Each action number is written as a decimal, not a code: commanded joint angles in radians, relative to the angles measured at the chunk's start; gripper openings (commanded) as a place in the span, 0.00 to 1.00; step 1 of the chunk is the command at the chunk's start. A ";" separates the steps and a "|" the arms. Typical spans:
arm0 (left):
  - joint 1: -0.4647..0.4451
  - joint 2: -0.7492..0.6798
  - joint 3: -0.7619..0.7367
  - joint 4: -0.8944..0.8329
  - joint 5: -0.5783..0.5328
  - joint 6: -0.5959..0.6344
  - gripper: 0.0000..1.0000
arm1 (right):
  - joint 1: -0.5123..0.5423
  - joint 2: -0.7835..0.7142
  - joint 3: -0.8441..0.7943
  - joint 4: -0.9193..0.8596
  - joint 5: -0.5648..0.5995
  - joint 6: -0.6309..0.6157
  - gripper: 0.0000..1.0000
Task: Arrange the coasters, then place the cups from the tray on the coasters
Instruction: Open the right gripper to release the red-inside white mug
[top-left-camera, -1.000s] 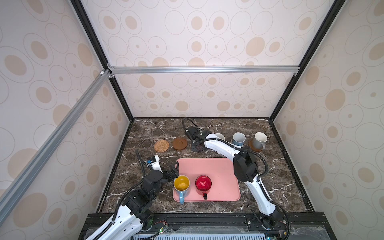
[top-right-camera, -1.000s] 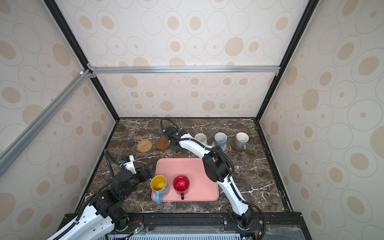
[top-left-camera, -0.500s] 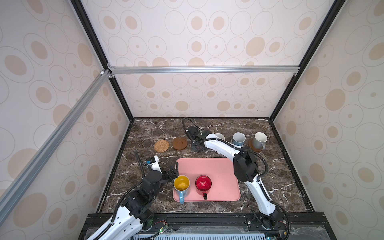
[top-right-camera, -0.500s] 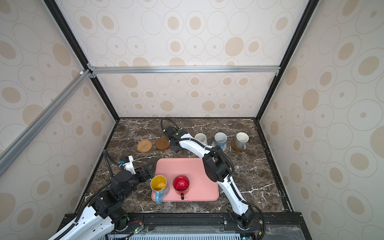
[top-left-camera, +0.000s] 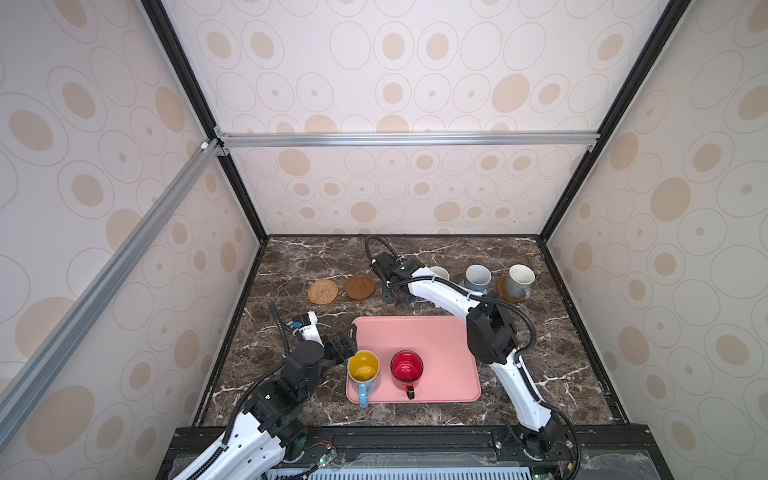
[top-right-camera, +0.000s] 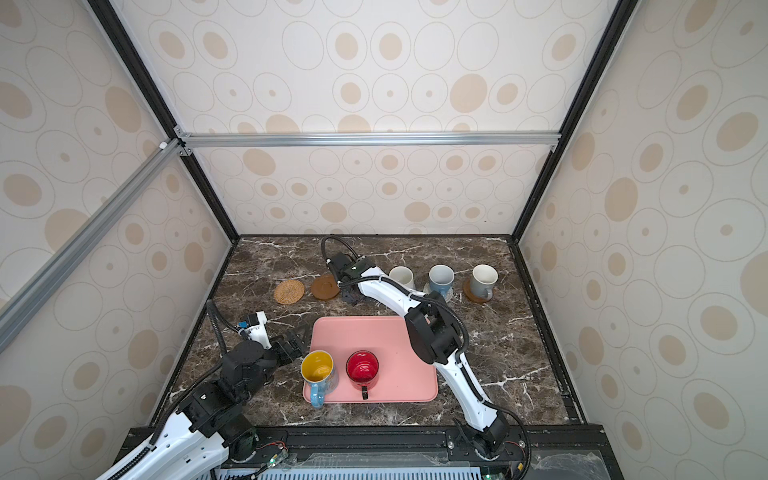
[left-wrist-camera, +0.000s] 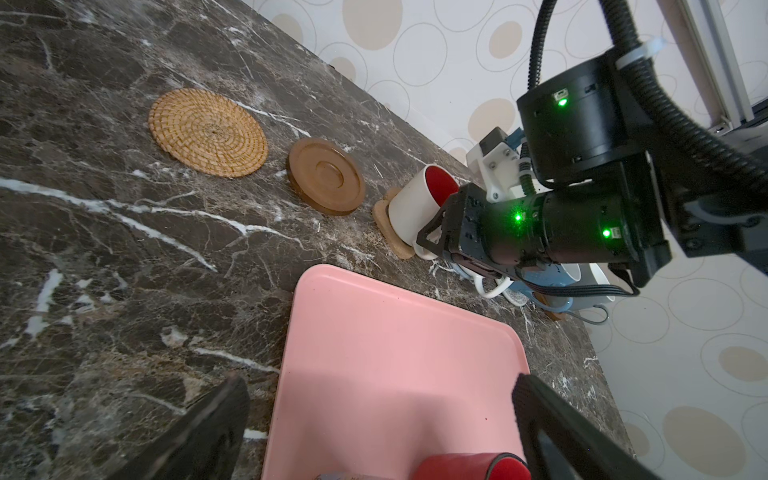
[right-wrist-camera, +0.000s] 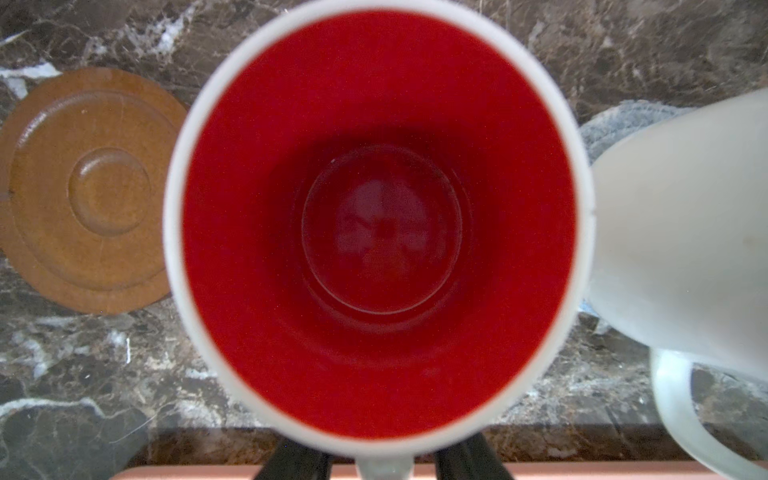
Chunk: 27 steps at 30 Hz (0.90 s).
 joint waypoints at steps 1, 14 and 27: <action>0.007 -0.008 0.017 -0.014 -0.015 -0.008 1.00 | -0.004 -0.028 -0.015 -0.010 -0.013 0.015 0.40; 0.007 -0.003 0.019 -0.012 -0.011 -0.014 1.00 | -0.005 -0.033 -0.015 0.004 -0.045 0.024 0.40; 0.008 -0.002 0.022 -0.012 -0.006 -0.012 1.00 | -0.005 -0.044 -0.018 0.016 -0.055 0.032 0.40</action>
